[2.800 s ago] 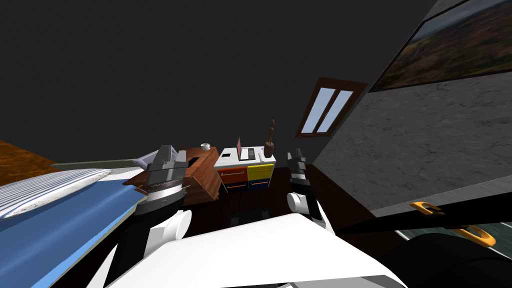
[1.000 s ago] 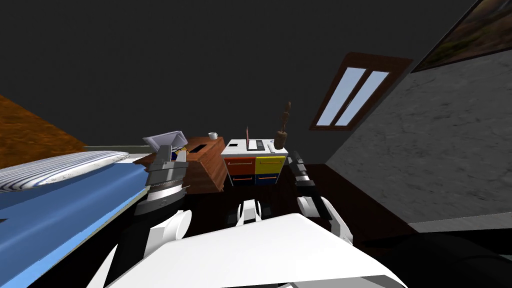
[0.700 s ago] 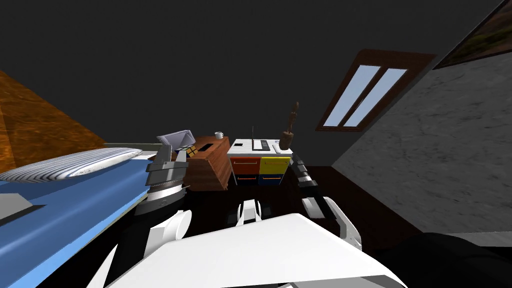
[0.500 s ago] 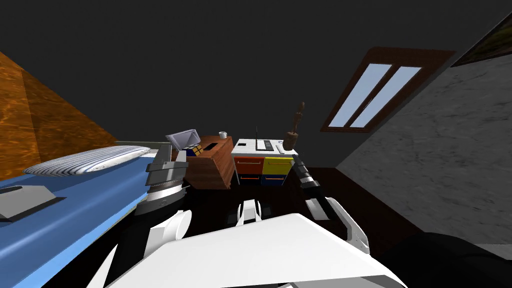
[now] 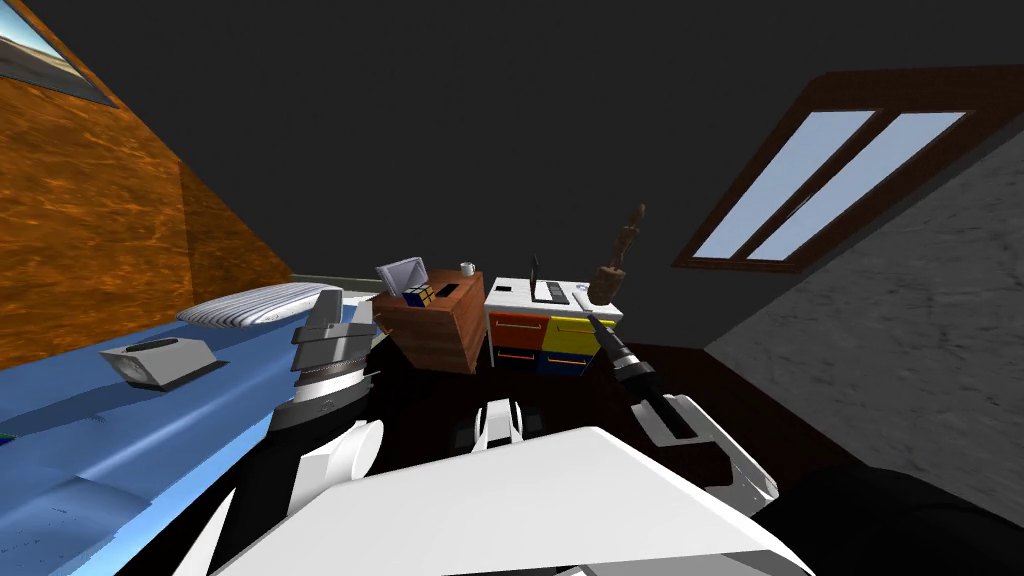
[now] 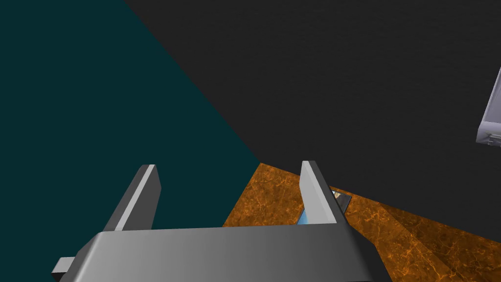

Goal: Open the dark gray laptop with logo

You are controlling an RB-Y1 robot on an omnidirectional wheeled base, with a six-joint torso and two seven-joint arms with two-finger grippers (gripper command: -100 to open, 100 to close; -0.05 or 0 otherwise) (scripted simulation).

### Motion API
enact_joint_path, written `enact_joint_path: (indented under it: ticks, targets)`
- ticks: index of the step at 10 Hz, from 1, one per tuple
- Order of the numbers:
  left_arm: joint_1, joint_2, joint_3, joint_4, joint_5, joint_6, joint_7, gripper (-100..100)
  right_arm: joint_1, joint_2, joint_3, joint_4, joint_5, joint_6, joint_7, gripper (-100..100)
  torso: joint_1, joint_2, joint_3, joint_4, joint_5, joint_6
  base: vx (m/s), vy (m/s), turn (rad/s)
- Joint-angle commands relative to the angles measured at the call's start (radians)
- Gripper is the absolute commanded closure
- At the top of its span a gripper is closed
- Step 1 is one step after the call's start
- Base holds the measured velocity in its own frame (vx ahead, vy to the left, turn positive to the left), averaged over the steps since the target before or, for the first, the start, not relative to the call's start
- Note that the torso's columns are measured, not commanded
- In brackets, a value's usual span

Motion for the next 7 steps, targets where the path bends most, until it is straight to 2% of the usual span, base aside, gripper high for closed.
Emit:
enact_joint_path:
  ticks: [1, 2, 4, 5, 7]
  targets:
    - [0.0, 0.0, 0.0, 0.0, 0.0, 0.0, 0.0, 0, 0.015, -0.075, -0.031, 0.039, 0.064, 0.028, -0.003, -100, -0.003, 0.0, 0.0, 0.0, -0.001, 0.001, 0.026, 0.133, 0.121]
    - [0.0, 0.0, 0.0, 0.0, 0.0, 0.0, 0.0, 0, 0.015, -0.077, -0.031, 0.039, 0.064, 0.028, -0.003, -100, -0.002, 0.001, 0.001, 0.0, -0.001, 0.0, 0.022, 0.11, 0.068]
    - [0.0, 0.0, 0.0, 0.0, 0.0, 0.0, 0.0, 0, 0.037, -0.152, -0.068, 0.08, 0.131, 0.066, -0.004, -100, 0.0, 0.002, 0.001, 0.0, 0.0, 0.0, 0.028, 0.174, 0.211]
    - [0.0, 0.0, 0.0, 0.0, 0.0, 0.0, 0.0, 0, 0.037, -0.158, -0.068, 0.08, 0.142, 0.066, -0.004, -100, 0.004, 0.0, 0.0, 0.0, 0.001, 0.0, 0.045, 0.16, 0.066]
    - [0.0, 0.0, 0.0, 0.0, 0.0, 0.0, 0.0, 0, 0.06, -0.226, -0.101, 0.123, 0.21, 0.108, -0.001, -100, -0.002, 0.0, 0.0, 0.0, -0.001, 0.0, 0.063, 0.15, 0.188]
